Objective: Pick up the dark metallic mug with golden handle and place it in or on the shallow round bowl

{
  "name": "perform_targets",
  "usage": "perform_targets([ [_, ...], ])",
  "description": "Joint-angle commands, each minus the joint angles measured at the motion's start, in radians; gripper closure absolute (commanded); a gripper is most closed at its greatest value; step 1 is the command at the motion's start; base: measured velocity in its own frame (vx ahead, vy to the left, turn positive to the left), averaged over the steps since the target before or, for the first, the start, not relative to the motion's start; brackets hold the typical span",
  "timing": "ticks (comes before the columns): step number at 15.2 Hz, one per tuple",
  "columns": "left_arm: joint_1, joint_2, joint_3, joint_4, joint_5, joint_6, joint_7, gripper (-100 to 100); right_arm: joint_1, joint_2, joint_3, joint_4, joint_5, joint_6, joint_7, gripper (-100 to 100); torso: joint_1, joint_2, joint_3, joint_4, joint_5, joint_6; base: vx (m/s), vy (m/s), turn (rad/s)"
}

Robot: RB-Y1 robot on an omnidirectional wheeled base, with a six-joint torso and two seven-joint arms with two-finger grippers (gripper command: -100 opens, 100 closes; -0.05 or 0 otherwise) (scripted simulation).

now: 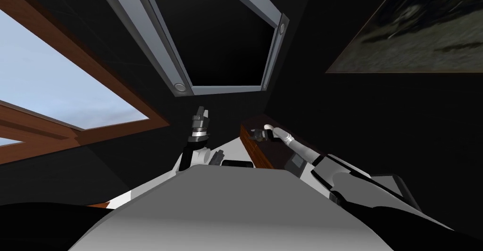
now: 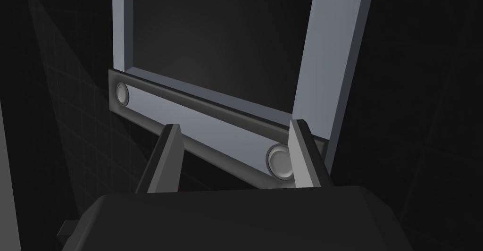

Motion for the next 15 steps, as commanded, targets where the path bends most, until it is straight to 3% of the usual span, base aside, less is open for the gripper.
perform_targets([
  [1, 0.000, 0.000, 0.000, 0.000, 0.000, 0.000, 0.000, 0, -0.042, -0.026, 0.042, 0.050, 0.050, -0.025, 0.006, -100, 0.000, 0.000, 0.000, 0.000, 0.000, 0.000, 0.033, 0.003, 0.037],
  [2, 0.000, 0.000, 0.000, 0.000, 0.000, 0.000, 0.000, 0, -0.042, -0.026, 0.042, 0.066, 0.068, -0.025, 0.006, -100, 0.000, 0.000, 0.000, 0.000, 0.000, 0.000, 0.035, 0.006, 0.033],
  [5, 0.000, 0.000, 0.000, 0.000, 0.000, 0.000, 0.000, 0, -0.101, -0.054, 0.108, 0.139, 0.139, -0.052, 0.004, -100, 0.000, -0.001, 0.000, 0.000, 0.000, 0.000, 0.042, 0.005, 0.035],
  [7, 0.000, 0.000, 0.000, 0.000, 0.000, 0.000, 0.000, 0, -0.101, -0.054, 0.108, 0.147, 0.160, -0.052, 0.004, -100, 0.000, -0.001, -0.001, 0.000, 0.000, 0.000, 0.036, 0.008, 0.018],
  [10, 0.000, 0.000, 0.000, 0.000, 0.000, 0.000, 0.000, 0, -0.151, -0.074, 0.171, 0.220, 0.233, -0.076, 0.002, -100, 0.001, 0.000, 0.000, 0.000, 0.000, 0.000, 0.030, 0.013, 0.030],
  [15, 0.000, 0.000, 0.000, 0.000, 0.000, 0.000, 0.000, 0, -0.191, -0.087, 0.229, 0.285, 0.315, -0.098, 0.000, -100, 0.001, -0.001, 0.000, 0.000, 0.000, 0.000, 0.038, 0.016, 0.031],
])
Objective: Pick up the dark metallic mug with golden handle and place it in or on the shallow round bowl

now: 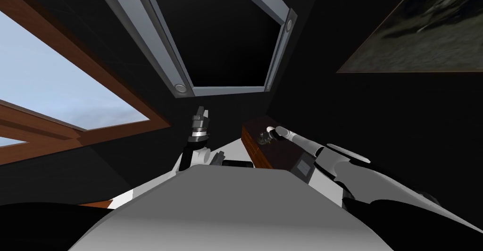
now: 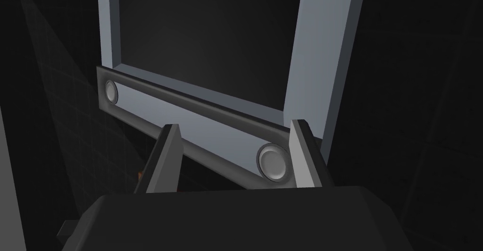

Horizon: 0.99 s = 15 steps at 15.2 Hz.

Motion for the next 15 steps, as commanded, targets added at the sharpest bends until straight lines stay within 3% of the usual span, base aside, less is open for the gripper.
perform_targets([
  [1, 0.000, 0.000, 0.000, 0.000, 0.000, 0.000, 0.000, 0, -0.023, -0.003, 0.036, 0.050, 0.046, -0.016, 0.008, -100, 0.000, 0.000, 0.000, 0.000, 0.000, 0.000, 0.031, 0.028, 0.037],
  [5, 0.000, 0.000, 0.000, 0.000, 0.000, 0.000, 0.000, 0, -0.058, -0.002, 0.106, 0.118, 0.123, -0.041, 0.004, -100, 0.002, -0.001, 0.000, 0.000, 0.000, 0.000, 0.044, 0.040, 0.047],
  [10, 0.000, 0.000, 0.000, 0.000, 0.000, 0.000, 0.000, 0, -0.081, 0.008, 0.161, 0.167, 0.180, -0.060, 0.002, -100, 0.003, 0.000, 0.000, 0.000, 0.001, 0.000, 0.031, 0.049, 0.042],
  [11, 0.000, 0.000, 0.000, 0.000, 0.000, 0.000, 0.000, 0, -0.074, 0.005, 0.150, 0.151, 0.170, -0.053, -0.004, -100, 0.003, 0.001, 0.000, 0.000, 0.001, 0.000, 0.018, 0.033, 0.006],
  [15, 0.000, 0.000, 0.000, 0.000, 0.000, 0.000, 0.000, 0, -0.030, 0.038, 0.157, 0.187, 0.175, 0.003, 0.016, -100, -0.001, 0.001, 0.000, 0.000, 0.000, 0.000, 0.032, -0.005, 0.037],
])
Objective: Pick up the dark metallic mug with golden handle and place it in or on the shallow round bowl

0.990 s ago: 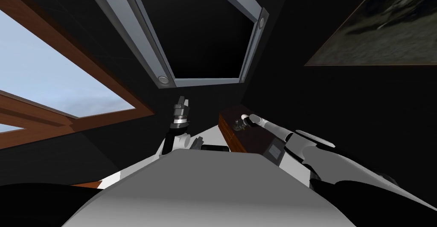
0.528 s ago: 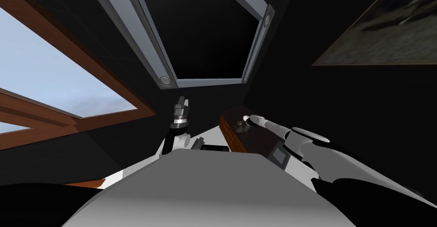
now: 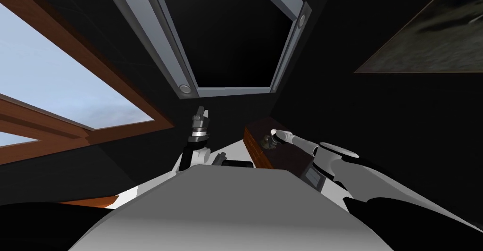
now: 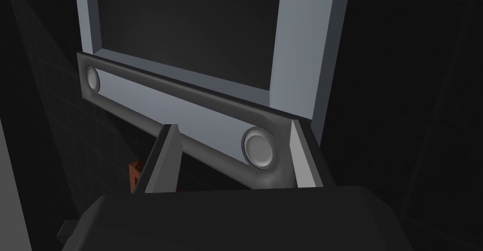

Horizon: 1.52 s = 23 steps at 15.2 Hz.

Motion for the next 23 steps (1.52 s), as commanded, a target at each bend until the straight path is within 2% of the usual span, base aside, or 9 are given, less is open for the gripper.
perform_targets([
  [1, 0.000, 0.000, 0.000, 0.000, 0.000, 0.000, 0.000, 0, 0.000, 0.000, 0.000, 0.000, 0.000, 0.000, 0.000, -100, 0.000, 0.000, 0.000, 0.000, 0.000, 0.000, 0.020, -0.009, 0.009],
  [2, 0.000, 0.000, 0.000, 0.000, 0.000, 0.000, 0.000, 0, 0.001, 0.002, 0.000, 0.003, 0.000, 0.004, 0.002, 100, 0.000, 0.000, 0.000, 0.000, 0.000, 0.000, 0.007, -0.003, 0.001],
  [6, 0.000, 0.000, 0.000, 0.000, 0.000, 0.000, 0.000, 0, 0.001, 0.002, 0.000, 0.003, -0.001, 0.004, 0.000, 100, 0.001, 0.002, 0.001, 0.000, 0.000, -0.001, 0.000, 0.000, 0.000],
  [7, 0.000, 0.000, 0.000, 0.000, 0.000, 0.000, 0.000, 0, -0.026, -0.010, -0.004, 0.000, -0.005, -0.029, 0.002, 100, 0.001, 0.002, 0.001, 0.000, 0.000, -0.001, -0.026, 0.004, -0.036],
  [9, 0.000, 0.000, 0.000, 0.000, 0.000, 0.000, 0.000, 0, -0.040, -0.019, -0.005, -0.010, -0.005, -0.047, -0.004, 100, 0.001, 0.004, 0.003, 0.002, 0.001, -0.001, -0.042, 0.011, -0.047],
  [10, 0.000, 0.000, 0.000, 0.000, 0.000, 0.000, 0.000, 0, -0.027, -0.013, -0.004, -0.005, -0.005, -0.029, -0.002, 100, 0.002, 0.005, 0.003, 0.002, 0.002, -0.001, -0.023, 0.006, -0.015],
  [11, 0.000, 0.000, 0.000, 0.000, 0.000, 0.000, 0.000, 0, -0.024, -0.042, -0.009, 0.010, -0.020, -0.049, 0.028, 100, 0.002, 0.005, 0.003, 0.002, 0.001, -0.001, 0.013, 0.002, 0.083],
  [16, 0.000, 0.000, 0.000, 0.000, 0.000, 0.000, 0.000, 0, -0.013, -0.085, -0.015, 0.030, -0.042, -0.069, 0.071, 100, -0.001, -0.001, 0.001, 0.002, 0.004, 0.000, 0.049, -0.010, 0.101],
  [23, 0.000, 0.000, 0.000, 0.000, 0.000, 0.000, 0.000, 0, 0.013, -0.189, -0.033, 0.083, -0.099, -0.118, 0.178, 100, -0.006, -0.001, 0.002, 0.005, 0.008, 0.000, 0.037, -0.028, 0.112],
])
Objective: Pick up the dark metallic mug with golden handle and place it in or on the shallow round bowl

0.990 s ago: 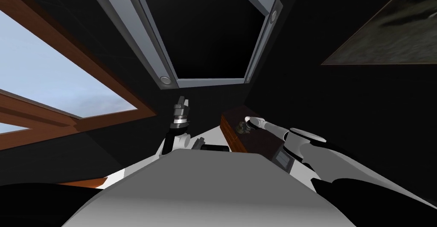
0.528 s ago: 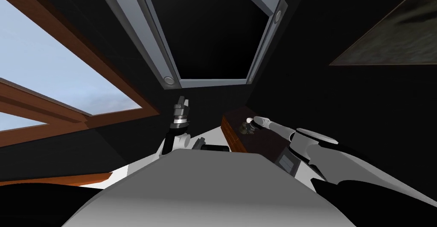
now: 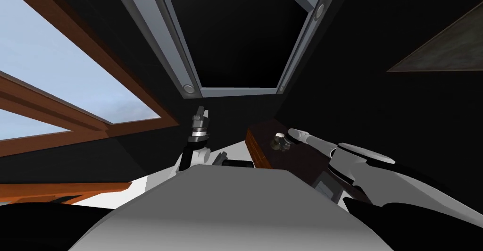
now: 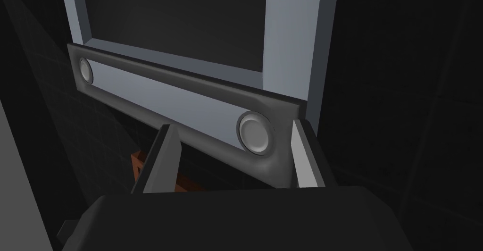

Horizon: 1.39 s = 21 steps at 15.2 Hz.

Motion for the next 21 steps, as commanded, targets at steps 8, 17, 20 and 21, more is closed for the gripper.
perform_targets([
  [8, 0.000, 0.000, 0.000, 0.000, 0.000, 0.000, 0.000, 0, 0.033, -0.114, -0.020, 0.043, -0.059, -0.047, 0.108, 100, -0.002, -0.002, 0.000, 0.003, 0.003, -0.001, 0.027, -0.027, 0.094],
  [17, 0.000, 0.000, 0.000, 0.000, 0.000, 0.000, 0.000, 0, 0.052, -0.183, -0.034, 0.080, -0.100, -0.079, 0.180, 100, -0.001, -0.005, 0.001, 0.007, 0.008, -0.004, 0.024, -0.024, 0.082],
  [20, 0.000, 0.000, 0.000, 0.000, 0.000, 0.000, 0.000, 0, 0.052, -0.183, -0.034, 0.080, -0.100, -0.079, 0.180, 100, 0.001, -0.004, 0.002, 0.008, 0.009, -0.004, 0.008, -0.004, 0.010],
  [21, 0.000, 0.000, 0.000, 0.000, 0.000, 0.000, 0.000, 0, 0.052, -0.183, -0.034, 0.080, -0.100, -0.079, 0.180, 100, 0.002, -0.003, 0.002, 0.008, 0.009, -0.003, -0.004, 0.005, -0.017],
])
